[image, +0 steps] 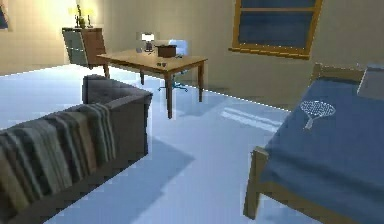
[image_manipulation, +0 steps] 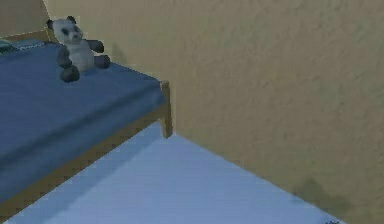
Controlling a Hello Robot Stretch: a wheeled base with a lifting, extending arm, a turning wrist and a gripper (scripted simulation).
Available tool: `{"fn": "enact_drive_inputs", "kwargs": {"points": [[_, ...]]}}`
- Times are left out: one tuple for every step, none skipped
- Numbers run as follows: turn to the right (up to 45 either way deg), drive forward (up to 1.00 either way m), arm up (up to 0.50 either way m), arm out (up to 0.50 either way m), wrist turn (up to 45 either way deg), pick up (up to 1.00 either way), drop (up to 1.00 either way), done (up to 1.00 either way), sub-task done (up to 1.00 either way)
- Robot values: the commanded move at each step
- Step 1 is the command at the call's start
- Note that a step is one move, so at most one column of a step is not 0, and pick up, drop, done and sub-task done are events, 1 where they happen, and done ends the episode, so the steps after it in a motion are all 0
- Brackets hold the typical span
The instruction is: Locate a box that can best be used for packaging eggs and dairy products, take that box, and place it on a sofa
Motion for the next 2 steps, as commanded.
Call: {"fn": "enact_drive_inputs", "kwargs": {"points": [[0.0, 1.0, 0.0, 0.0, 0.0, 0.0, 0.0, 0.0, 0.0], [-9.0, 0.0, 0.0, 0.0, 0.0, 0.0, 0.0, 0.0, 0.0]]}}
